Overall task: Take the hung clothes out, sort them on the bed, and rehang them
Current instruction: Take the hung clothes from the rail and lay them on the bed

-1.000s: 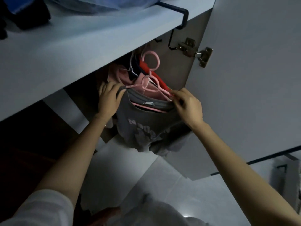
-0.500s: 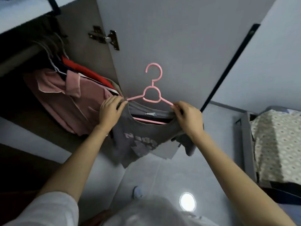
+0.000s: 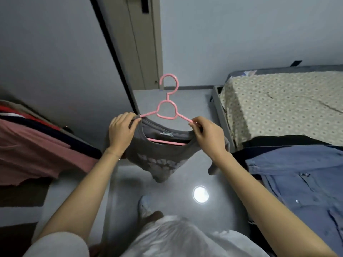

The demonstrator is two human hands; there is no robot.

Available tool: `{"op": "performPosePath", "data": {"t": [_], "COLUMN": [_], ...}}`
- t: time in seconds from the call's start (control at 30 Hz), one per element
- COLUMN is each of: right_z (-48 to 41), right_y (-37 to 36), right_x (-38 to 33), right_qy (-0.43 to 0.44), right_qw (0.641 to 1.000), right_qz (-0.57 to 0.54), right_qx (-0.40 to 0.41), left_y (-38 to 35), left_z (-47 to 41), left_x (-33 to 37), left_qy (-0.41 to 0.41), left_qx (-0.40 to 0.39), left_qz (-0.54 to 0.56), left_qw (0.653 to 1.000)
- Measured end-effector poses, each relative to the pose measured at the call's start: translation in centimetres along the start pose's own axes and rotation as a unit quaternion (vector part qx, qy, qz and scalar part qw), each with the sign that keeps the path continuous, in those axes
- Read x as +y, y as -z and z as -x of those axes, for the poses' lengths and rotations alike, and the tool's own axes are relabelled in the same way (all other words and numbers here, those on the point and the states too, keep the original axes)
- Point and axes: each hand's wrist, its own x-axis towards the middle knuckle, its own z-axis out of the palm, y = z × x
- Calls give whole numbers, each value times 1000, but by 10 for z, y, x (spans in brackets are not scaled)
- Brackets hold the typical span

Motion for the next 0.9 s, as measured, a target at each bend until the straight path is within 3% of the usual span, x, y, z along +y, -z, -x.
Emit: {"op": "performPosePath", "data": {"t": [0.2, 0.4, 0.63, 0.9], "right_z": [35, 75, 116, 151], "right_y": [67, 124, 191, 268], "right_x": [83, 155, 231, 301], "right_qy": [-114, -250, -395, -457], "right_qw": [989, 951, 878, 802], "right_qz": [38, 80, 128, 203], "right_qx": [83, 162, 237, 327], "left_y": [-77, -159, -240, -294], "left_z": [-48, -91, -113, -121], "left_x": [108, 229, 387, 548], "left_qy": [-80, -207, -332, -425], "left_qx": [-77, -153, -235, -298], "left_qz": [92, 152, 240, 320], "left_qw": [989, 954, 881, 792]}}
